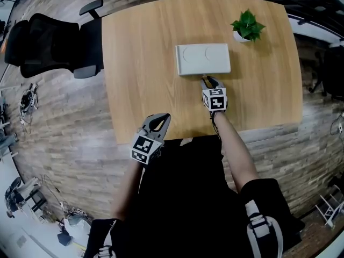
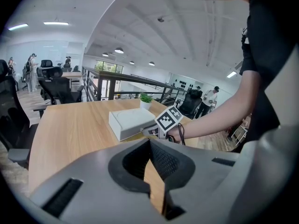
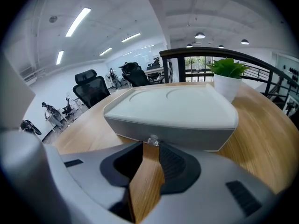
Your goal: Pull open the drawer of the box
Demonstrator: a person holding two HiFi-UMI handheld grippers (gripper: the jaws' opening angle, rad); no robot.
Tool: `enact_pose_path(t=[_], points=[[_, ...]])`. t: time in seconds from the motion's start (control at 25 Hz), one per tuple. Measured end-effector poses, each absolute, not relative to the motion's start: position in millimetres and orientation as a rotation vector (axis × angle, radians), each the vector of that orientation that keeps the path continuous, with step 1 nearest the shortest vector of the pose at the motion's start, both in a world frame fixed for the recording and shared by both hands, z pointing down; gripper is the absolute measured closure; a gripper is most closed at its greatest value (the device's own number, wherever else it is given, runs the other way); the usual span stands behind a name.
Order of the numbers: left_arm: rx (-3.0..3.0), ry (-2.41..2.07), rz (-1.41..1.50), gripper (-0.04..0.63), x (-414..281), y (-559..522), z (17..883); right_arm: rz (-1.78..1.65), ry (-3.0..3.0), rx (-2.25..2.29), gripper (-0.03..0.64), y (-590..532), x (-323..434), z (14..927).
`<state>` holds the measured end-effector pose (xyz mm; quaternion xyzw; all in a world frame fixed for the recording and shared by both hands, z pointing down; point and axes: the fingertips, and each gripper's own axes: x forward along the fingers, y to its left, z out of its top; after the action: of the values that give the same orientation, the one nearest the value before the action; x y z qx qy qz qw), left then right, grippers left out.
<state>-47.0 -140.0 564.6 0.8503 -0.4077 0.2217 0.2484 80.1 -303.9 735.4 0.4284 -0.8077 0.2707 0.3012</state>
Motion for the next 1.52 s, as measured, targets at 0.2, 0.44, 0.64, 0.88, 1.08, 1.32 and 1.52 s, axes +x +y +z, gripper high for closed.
enact_pose_path(t=[0.2, 0.44, 0.64, 0.88, 1.08, 1.32, 1.52], points=[[2.309, -1.112, 0.604, 0.574, -49, -137, 567, 0.733, -2.133, 1.164, 0.499, -308, 78, 739], [2.313, -1.105, 0.602, 0.574, -48, -139, 566, 0.745, -2.116, 1.191, 0.523, -315, 78, 740], [2.318, -1.096, 0.604, 0.574, -49, -138, 566, 0.756, -2.111, 1.195, 0.532, -313, 75, 741], [2.325, -1.087, 0.601, 0.574, -48, -138, 565, 0.76, -2.109, 1.194, 0.535, -312, 76, 740], [2.334, -1.083, 0.597, 0.574, -46, -139, 564, 0.766, -2.107, 1.19, 0.535, -309, 76, 740], [2.338, -1.082, 0.589, 0.574, -47, -137, 562, 0.777, -2.096, 1.197, 0.535, -302, 77, 740], [2.351, -1.072, 0.586, 0.574, -44, -136, 561, 0.783, -2.089, 1.205, 0.535, -293, 80, 740]])
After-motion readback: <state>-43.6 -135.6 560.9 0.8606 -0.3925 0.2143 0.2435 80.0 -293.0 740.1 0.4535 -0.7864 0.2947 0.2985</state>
